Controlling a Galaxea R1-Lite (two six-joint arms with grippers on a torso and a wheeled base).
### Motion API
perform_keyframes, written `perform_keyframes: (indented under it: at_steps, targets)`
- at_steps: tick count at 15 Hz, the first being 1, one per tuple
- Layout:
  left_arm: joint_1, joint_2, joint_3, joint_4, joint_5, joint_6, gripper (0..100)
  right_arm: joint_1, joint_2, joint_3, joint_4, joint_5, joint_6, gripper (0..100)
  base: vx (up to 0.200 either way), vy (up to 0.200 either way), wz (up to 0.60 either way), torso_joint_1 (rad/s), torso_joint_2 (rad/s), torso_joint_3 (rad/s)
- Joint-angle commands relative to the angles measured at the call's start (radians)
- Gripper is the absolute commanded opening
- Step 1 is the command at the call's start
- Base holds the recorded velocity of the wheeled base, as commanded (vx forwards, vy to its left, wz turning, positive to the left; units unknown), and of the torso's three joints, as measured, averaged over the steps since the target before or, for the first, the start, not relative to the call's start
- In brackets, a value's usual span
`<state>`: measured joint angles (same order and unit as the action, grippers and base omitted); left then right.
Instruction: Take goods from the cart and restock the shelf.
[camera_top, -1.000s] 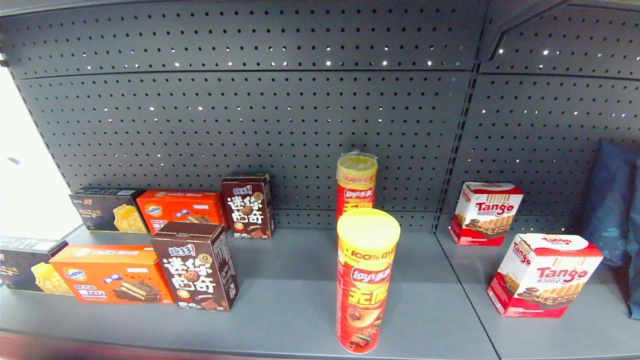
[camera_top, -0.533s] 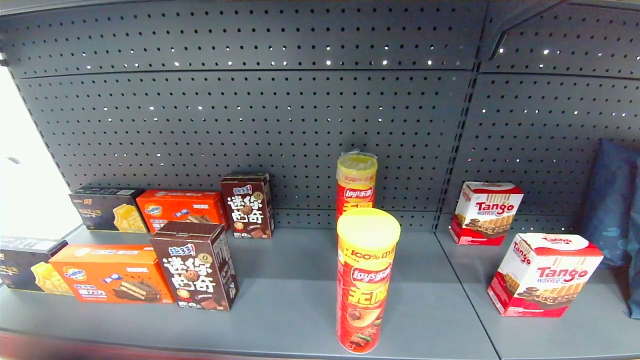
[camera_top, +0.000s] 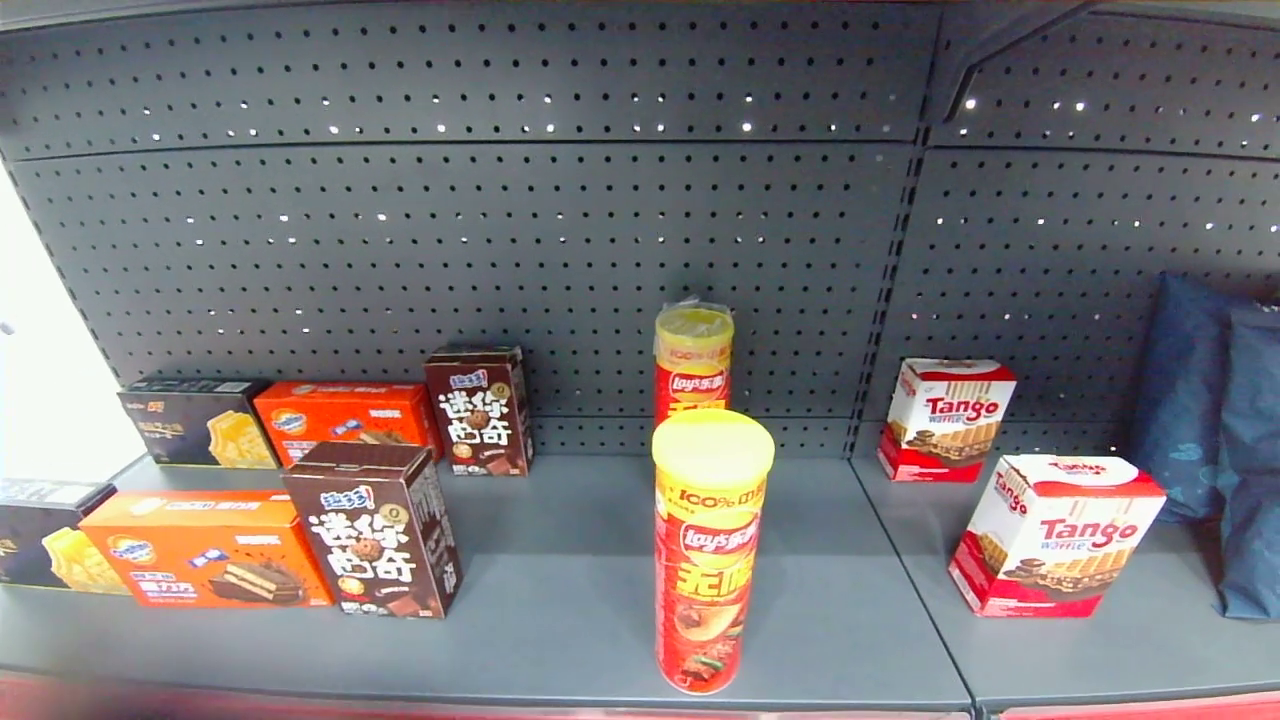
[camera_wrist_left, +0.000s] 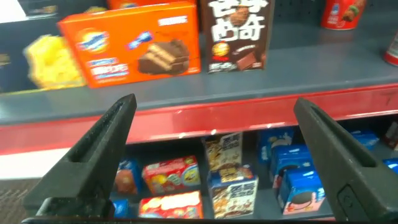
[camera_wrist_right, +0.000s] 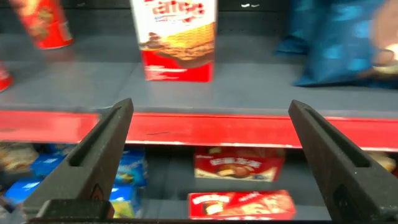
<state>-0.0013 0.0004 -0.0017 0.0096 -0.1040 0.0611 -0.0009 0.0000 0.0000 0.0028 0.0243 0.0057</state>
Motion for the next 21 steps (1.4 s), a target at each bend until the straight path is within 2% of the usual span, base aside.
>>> perform_keyframes:
  at_steps: [1,21]
  targets:
    - [0.000,0.000,0.000,0.000,0.000,0.000,100,0.001,0.000,0.000,0.000,0.000,0.000,100,0.000,0.000,0.00,0.000,0.00,0.000]
    - [0.000,0.000,0.000,0.000,0.000,0.000,100,0.001,0.000,0.000,0.000,0.000,0.000,100,0.000,0.000,0.00,0.000,0.00,0.000]
